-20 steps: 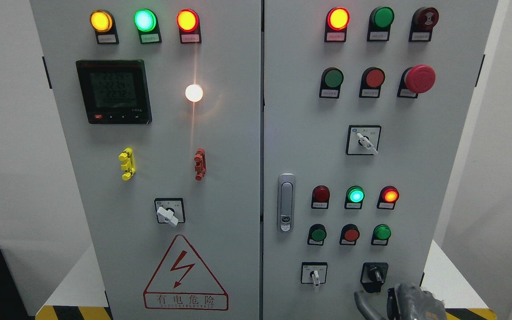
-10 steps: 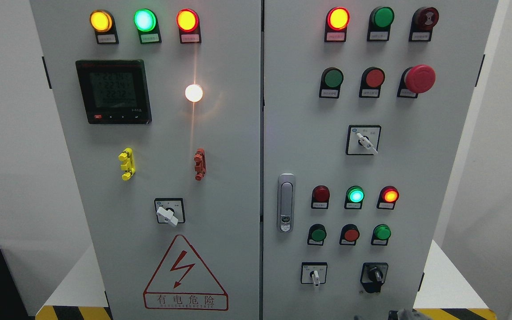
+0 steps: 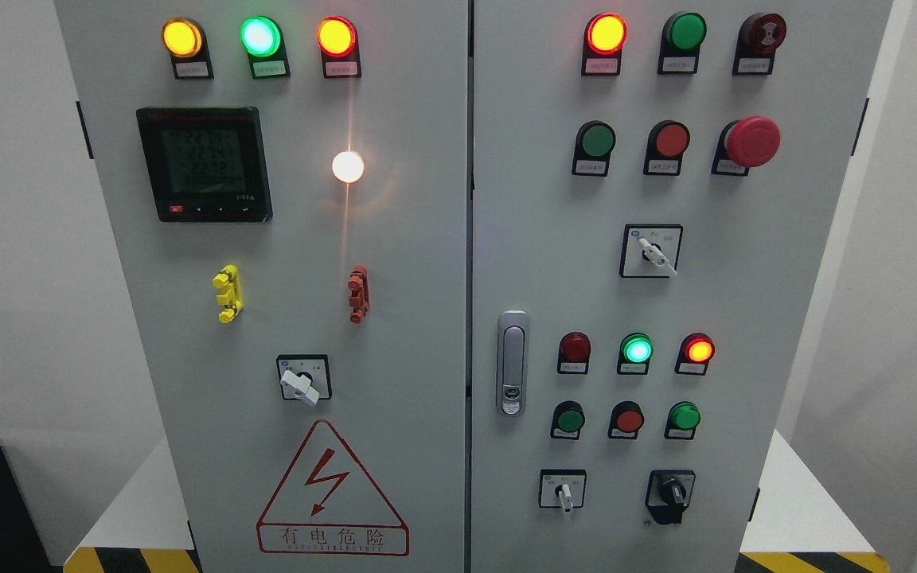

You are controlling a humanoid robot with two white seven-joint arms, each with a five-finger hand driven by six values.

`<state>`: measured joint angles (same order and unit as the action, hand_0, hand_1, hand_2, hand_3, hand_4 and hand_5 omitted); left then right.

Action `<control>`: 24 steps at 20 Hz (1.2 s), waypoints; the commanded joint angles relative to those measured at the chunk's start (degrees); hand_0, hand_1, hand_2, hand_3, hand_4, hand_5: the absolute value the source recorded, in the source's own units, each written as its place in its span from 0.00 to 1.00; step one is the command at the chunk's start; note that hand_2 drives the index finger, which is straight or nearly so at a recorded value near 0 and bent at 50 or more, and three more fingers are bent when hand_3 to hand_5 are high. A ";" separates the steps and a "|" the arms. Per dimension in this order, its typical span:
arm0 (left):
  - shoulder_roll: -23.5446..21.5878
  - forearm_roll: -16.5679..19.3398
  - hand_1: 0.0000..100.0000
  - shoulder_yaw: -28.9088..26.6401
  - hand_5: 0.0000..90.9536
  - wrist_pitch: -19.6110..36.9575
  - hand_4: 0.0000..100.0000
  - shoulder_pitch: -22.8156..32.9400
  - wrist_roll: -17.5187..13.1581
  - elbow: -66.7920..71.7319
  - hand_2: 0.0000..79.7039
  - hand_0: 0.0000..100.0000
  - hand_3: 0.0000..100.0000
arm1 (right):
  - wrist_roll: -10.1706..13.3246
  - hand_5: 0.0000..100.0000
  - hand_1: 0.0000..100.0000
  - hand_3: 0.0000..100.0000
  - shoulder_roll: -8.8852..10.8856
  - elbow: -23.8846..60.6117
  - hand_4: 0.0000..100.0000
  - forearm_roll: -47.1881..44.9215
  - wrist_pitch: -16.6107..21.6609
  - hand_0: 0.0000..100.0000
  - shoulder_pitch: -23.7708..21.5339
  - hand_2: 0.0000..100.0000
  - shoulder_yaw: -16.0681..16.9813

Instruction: Flip black knob to close circuit

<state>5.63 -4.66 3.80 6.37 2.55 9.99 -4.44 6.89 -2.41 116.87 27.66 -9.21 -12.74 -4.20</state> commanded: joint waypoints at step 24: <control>0.00 0.00 0.56 -0.02 0.00 0.05 0.00 0.00 0.03 -0.04 0.00 0.12 0.00 | -4.87 0.00 0.00 0.00 -3.48 0.38 0.00 -36.27 11.50 0.00 -8.79 0.00 1.65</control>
<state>5.63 -4.66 3.81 6.37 2.55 10.01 -4.45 2.07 -5.49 117.57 -7.54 1.88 -20.43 -2.64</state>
